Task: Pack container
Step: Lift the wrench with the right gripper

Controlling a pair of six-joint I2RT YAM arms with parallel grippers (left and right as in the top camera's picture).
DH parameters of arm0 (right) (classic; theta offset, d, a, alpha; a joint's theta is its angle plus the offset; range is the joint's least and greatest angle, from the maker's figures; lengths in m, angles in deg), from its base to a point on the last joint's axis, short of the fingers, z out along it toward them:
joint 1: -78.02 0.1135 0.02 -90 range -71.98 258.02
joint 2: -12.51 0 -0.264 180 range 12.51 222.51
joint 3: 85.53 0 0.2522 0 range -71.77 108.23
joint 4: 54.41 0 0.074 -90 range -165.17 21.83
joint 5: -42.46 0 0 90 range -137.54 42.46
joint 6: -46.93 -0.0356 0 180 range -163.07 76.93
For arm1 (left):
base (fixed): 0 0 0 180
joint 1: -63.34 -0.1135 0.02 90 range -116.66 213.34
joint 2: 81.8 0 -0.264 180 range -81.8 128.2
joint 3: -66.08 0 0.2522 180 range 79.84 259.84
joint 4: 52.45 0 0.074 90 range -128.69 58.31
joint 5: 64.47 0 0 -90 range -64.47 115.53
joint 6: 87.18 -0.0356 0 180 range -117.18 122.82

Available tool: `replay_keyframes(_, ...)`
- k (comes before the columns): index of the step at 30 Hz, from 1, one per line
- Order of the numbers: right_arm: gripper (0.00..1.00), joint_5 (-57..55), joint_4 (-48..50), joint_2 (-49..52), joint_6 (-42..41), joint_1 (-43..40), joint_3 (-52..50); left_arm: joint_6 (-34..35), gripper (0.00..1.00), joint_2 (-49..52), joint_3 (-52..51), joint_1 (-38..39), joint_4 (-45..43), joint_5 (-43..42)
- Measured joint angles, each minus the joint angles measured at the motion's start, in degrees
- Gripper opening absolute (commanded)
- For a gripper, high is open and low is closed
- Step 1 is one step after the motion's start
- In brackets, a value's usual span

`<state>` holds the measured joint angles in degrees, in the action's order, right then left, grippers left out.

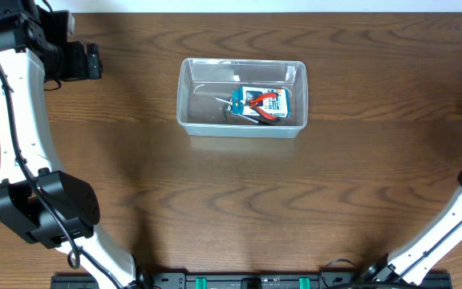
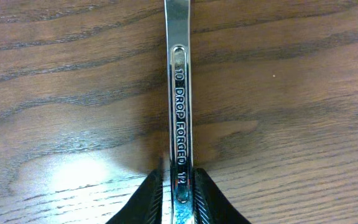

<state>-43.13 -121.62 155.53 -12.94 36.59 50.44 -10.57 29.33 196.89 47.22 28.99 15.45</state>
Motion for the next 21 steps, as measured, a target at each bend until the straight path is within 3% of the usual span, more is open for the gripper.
replay_keyframes(8, 0.08, -0.02, 0.09, 0.0, -0.26, 0.0, 0.0, 0.0, 0.98, -0.02, 0.0, 0.0, 0.0, 0.0)
replay_keyframes(21, 0.01, -0.02, 0.13, 0.0, -1.11, 0.0, 0.0, 0.0, 0.98, -0.02, 0.0, 0.0, 0.0, 0.0)
